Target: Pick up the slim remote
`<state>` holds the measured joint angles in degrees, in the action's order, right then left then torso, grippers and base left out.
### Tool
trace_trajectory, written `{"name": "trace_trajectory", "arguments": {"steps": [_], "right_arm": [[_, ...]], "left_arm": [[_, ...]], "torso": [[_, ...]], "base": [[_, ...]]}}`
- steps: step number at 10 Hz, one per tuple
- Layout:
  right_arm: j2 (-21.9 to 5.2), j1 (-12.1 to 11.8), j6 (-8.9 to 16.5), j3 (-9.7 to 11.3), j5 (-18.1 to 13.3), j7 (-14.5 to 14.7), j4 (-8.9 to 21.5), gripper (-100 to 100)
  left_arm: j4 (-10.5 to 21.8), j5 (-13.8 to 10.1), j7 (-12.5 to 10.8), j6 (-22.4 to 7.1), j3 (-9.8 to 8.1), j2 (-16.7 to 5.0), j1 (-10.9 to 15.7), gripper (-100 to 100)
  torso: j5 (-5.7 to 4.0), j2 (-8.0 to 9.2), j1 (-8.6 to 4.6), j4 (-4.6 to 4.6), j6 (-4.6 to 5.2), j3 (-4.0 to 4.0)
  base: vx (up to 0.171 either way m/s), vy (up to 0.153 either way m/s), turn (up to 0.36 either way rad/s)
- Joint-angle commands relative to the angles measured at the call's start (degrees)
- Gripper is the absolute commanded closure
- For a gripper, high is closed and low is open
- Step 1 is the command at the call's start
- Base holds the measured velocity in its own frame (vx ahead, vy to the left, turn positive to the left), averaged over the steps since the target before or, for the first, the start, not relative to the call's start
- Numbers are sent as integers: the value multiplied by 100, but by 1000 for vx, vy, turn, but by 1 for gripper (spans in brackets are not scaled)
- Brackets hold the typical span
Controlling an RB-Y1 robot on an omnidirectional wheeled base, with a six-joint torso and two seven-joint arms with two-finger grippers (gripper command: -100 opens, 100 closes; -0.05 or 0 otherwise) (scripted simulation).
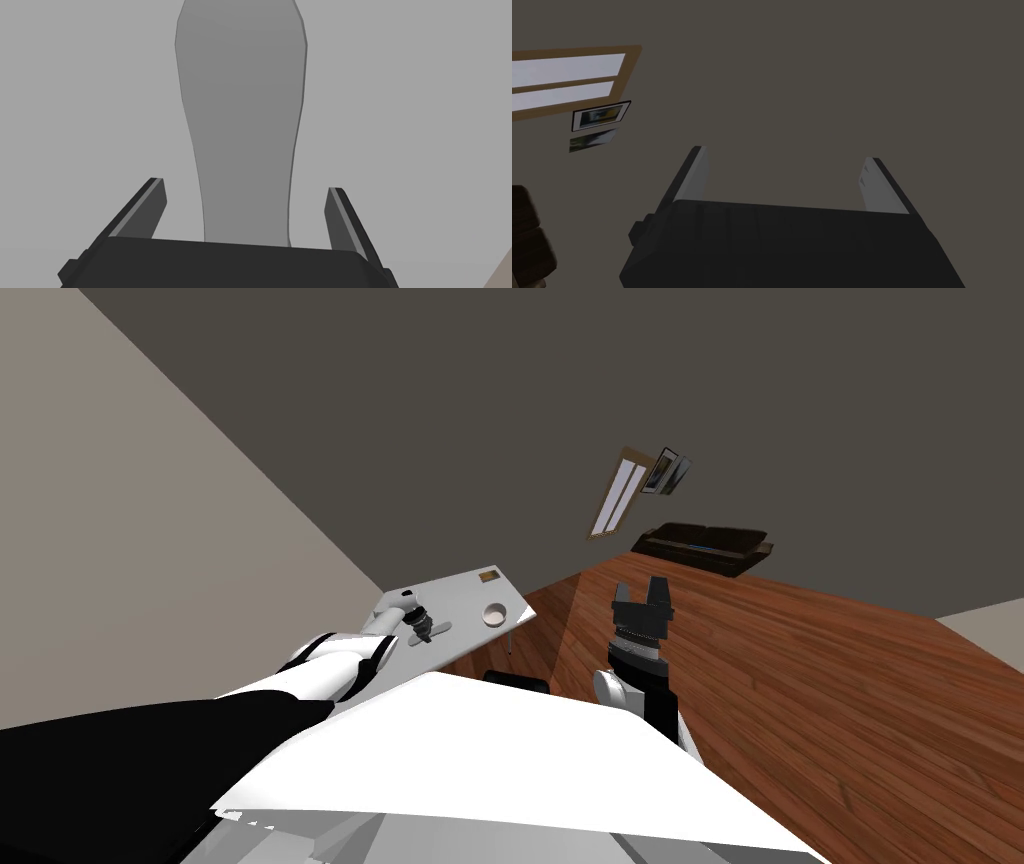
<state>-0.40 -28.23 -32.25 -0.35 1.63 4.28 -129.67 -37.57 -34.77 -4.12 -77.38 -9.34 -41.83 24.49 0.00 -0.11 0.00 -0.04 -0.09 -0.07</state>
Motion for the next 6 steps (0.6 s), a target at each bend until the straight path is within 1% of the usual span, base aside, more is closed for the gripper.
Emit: {"name": "trace_trajectory", "arguments": {"steps": [1, 5, 6], "right_arm": [[0, 0, 0, 0, 0, 0, 0, 0], [0, 0, 0, 0, 0, 0, 0, 0], [0, 0, 0, 0, 0, 0, 0, 0]], "left_arm": [[0, 0, 0, 0, 0, 0, 0, 100], [4, -1, -2, -4, 0, 2, 0, 100], [4, -1, -2, -4, 1, 3, 0, 0]], "torso": [[0, 0, 0, 0, 0, 0], [4, 9, 14, 3, 1, 6], [4, 10, 13, 3, 1, 6]], "base": [[0, 0, 0], [0, 0, 0], [0, 0, 0]]}}
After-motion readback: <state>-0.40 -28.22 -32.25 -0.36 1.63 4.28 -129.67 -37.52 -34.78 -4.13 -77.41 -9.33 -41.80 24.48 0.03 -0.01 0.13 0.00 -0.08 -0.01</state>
